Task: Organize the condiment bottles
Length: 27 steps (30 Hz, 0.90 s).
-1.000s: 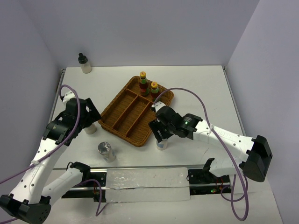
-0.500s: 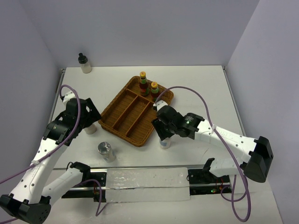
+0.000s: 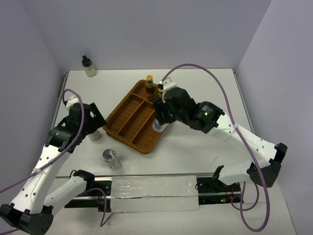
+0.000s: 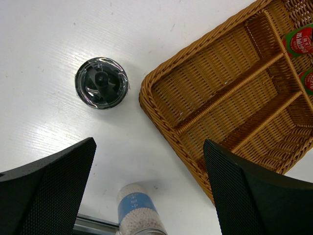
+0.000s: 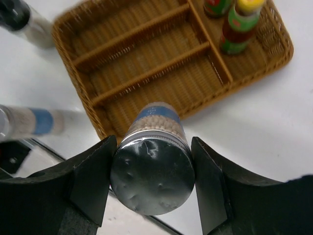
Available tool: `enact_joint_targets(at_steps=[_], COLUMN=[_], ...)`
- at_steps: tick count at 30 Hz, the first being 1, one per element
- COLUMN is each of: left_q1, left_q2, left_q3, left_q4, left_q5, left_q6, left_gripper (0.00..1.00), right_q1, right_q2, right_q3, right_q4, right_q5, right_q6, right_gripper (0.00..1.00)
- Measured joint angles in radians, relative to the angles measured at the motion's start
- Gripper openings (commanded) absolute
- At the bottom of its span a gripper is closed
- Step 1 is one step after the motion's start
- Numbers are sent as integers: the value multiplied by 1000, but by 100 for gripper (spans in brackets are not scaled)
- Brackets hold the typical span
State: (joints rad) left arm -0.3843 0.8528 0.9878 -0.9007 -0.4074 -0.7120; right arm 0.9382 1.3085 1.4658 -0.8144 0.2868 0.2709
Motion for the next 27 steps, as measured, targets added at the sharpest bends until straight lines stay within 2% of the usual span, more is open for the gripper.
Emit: enact_joint_targets(at_steps=[13,22,27], left_q1=[0,0,0], left_q2=[-6,-5,-4], left_q3=[0,0,0], left_q4=[-1,-2,-2], left_q5=[-1,-1,-1], left_q6=[-1,-1,-1], left_gripper=[100,99,100], right_q1=[-19,-100,-116], right_q2=[425,621,693], right_q3=[389,518,529], right_q4=[47,52,60], right_q5=[74,68,65], right_q6=[1,0,0], right_gripper=[9,9,9])
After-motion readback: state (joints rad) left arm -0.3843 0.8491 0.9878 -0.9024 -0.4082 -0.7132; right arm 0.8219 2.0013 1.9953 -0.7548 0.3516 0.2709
